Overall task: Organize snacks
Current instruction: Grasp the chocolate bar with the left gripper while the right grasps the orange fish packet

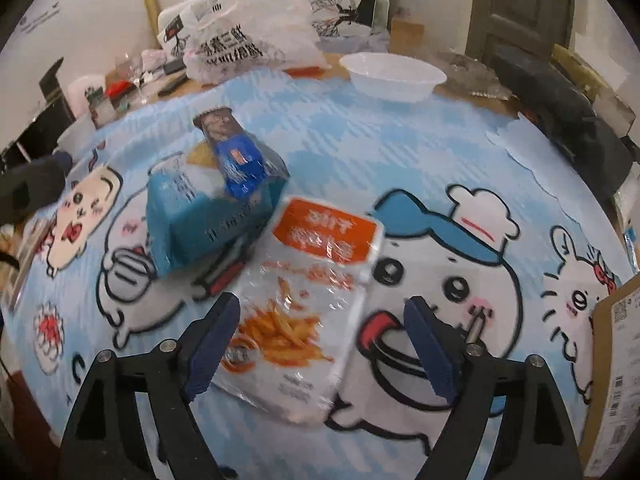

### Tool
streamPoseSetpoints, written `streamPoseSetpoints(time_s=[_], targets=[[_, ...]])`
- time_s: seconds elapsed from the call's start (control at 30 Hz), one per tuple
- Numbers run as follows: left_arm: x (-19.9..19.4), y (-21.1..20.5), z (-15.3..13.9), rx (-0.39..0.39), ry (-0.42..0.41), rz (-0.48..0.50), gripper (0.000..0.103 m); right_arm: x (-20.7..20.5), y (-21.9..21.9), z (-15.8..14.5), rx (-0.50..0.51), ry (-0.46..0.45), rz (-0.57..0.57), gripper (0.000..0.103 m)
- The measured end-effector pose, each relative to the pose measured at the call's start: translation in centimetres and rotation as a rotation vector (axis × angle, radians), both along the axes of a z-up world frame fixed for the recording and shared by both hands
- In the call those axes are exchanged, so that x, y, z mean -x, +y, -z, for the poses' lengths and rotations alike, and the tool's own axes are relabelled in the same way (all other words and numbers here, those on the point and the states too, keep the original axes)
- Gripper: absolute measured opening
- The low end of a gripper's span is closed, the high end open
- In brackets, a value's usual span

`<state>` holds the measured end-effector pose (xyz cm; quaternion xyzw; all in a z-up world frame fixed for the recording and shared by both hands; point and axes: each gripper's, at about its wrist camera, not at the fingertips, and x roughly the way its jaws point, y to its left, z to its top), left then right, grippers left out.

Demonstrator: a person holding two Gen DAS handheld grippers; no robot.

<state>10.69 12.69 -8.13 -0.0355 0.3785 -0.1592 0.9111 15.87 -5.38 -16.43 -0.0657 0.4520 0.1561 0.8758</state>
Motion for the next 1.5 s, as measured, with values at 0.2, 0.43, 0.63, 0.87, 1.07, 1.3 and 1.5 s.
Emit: streamPoseSetpoints(time_s=[0.2,0.43,0.63,0.87,1.07,1.3,1.5], targets=[[-0.1,-0.1,0.2,0.001,0.004,0.006,0.064,-0.1,1.9,0.3,0.035,-0.028,0.014,0.081],[-0.2,-0.7,0.3,-0.003,0.012,0.019,0.064,0.3,0.7,0.2,0.056,-0.047,0.005,0.069],[-1.6,-2.8,0.6,-0.008,0.049,0.032,0.064,0.6,-2.2,-0.2,0.068,-0.061,-0.001,0.064],[-6.7,-6.9,1.4,-0.009,0.108,-0.027,0.064,-0.7,-4.9,-0.3,0.034,-0.066,0.001,0.065],[-9.7,-9.1,3.5,-0.169,0.108,-0.134,0.049,-1.1,-5.8,-0.4,0.004,-0.056,-0.041,0.065],[-8.2,-9.0,3.4,-0.236,0.081,-0.078,0.017,-0.9,-7.1,-0.4,-0.023,-0.049,-0.065,0.065],[-5.6,-8.3,3.3,-0.208,0.074,-0.039,0.016,-0.5,-8.0,-0.4,-0.022,-0.041,-0.045,0.069]])
